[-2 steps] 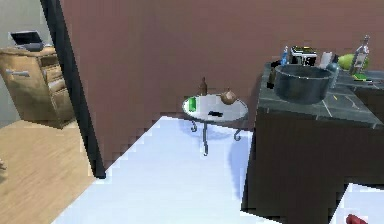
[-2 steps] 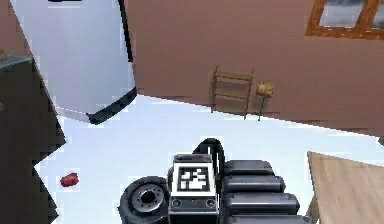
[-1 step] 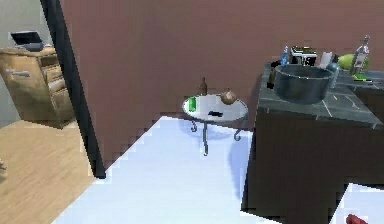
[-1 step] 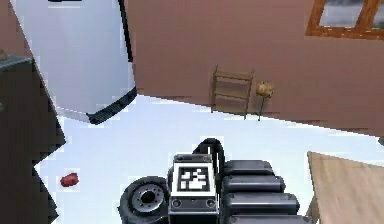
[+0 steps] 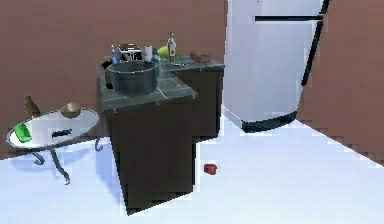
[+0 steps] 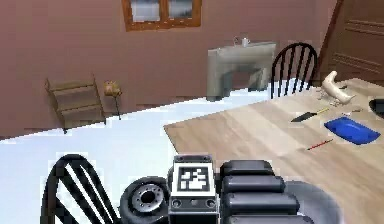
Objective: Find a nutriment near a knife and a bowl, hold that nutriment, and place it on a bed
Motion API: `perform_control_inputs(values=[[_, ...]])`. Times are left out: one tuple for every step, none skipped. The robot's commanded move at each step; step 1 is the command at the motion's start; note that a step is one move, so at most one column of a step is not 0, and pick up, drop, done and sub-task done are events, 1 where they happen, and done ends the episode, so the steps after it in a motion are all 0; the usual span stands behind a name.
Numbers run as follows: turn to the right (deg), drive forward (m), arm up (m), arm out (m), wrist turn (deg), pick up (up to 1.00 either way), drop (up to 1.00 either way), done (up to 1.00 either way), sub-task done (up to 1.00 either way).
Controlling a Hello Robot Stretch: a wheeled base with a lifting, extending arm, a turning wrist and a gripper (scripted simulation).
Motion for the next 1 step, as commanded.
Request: perform_control_inputs(values=[[45.0, 0.00, 0.00, 0.00, 0.0, 0.00, 0.00, 0.00, 0.00]])
